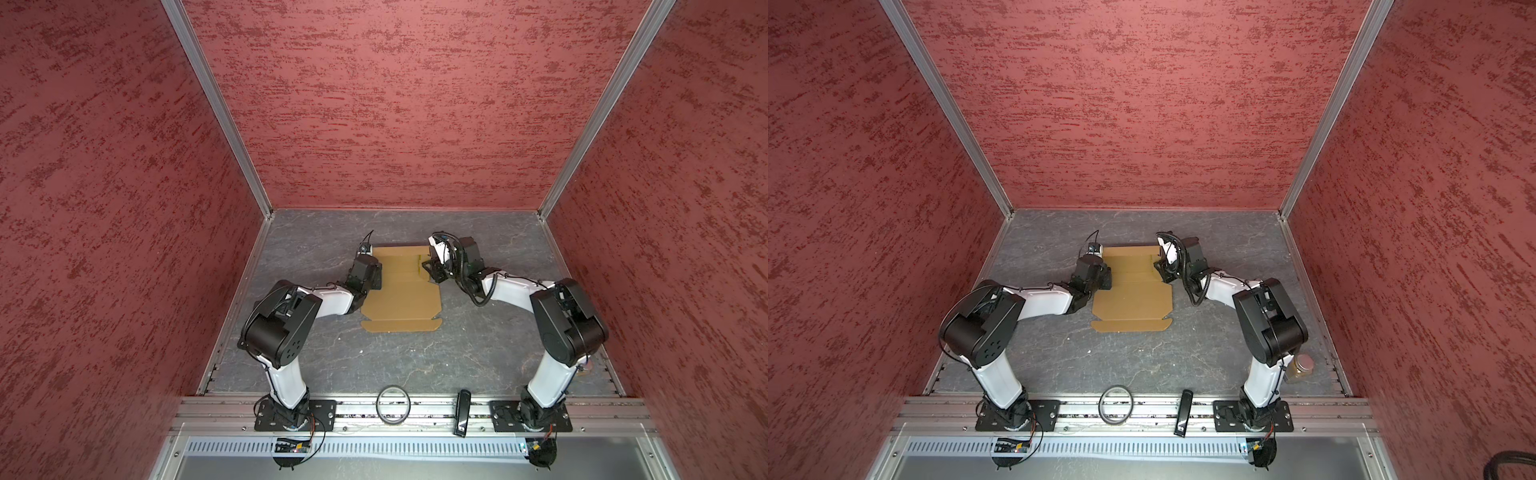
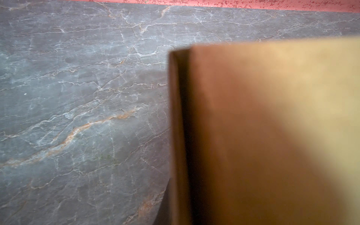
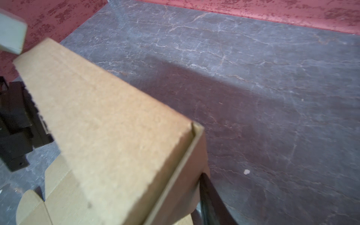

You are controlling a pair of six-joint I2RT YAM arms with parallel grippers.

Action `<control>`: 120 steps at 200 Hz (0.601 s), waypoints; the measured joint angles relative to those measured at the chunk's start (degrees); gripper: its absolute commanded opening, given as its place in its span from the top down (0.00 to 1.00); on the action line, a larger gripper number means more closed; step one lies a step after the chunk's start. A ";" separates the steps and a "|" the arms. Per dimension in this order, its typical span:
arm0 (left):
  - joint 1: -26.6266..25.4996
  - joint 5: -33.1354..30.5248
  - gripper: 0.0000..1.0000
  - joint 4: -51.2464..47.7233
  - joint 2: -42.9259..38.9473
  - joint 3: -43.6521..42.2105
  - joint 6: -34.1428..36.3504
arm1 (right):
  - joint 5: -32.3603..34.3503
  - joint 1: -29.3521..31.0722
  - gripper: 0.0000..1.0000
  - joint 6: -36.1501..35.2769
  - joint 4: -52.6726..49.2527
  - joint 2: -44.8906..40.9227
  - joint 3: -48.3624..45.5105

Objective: Fold the paper box

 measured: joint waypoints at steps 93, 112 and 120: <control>-0.35 -0.33 0.92 -5.09 1.46 4.13 -3.28 | 11.93 2.78 0.77 3.58 1.86 0.70 0.00; -0.66 -0.52 0.92 -5.25 1.55 4.26 -4.11 | 13.62 3.15 0.79 4.83 2.82 1.07 0.00; -0.81 -0.68 0.92 -5.25 1.66 4.35 -4.20 | 14.21 3.19 0.79 5.20 3.28 1.42 0.02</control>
